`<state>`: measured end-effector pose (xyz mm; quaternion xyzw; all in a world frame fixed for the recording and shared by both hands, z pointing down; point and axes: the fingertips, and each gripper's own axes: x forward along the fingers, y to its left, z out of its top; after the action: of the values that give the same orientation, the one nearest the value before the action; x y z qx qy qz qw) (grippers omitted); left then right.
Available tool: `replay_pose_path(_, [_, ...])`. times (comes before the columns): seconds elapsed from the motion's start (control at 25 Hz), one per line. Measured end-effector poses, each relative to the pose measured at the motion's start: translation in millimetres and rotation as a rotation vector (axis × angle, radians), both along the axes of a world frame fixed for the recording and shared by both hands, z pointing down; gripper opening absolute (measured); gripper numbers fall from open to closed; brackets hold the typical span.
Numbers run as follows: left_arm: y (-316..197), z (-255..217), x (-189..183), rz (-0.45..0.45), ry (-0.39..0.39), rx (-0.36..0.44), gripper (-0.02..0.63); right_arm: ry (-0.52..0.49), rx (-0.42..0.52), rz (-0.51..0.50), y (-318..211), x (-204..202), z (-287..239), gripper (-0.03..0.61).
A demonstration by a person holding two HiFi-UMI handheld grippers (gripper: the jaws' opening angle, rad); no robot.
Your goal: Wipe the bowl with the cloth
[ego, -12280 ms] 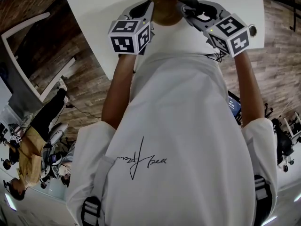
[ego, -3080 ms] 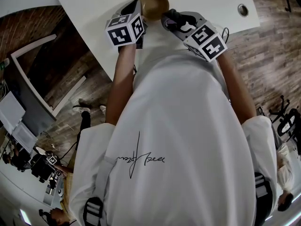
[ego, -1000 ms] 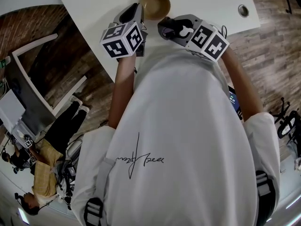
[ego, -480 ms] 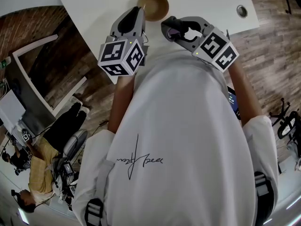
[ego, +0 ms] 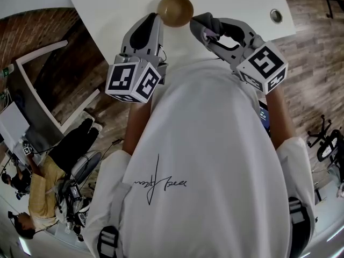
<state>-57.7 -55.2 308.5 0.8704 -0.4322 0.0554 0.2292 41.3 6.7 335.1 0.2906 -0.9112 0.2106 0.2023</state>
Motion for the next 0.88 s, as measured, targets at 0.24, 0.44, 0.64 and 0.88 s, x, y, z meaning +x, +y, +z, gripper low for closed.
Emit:
replay_pose_path(0.24, [2, -20, 0, 0.020, 0.018, 0.022, 0.003, -0.067, 0.034, 0.069, -7, 15, -34, 0.181])
replay_pose_path(0.44, [7, -29, 4, 0.037, -0.009, 0.029, 0.002, -0.101, 0.071, 0.096, -6, 21, -55, 0.181])
replay_pose_path(0.64, [11, -38, 6, 0.034, -0.015, 0.049, -0.017, -0.113, 0.107, 0.118, -6, 26, -69, 0.181])
replay_pose_path(0.88, [13, -41, 6, 0.040, -0.018, 0.062, -0.017, -0.112, 0.123, 0.131, -5, 27, -76, 0.181])
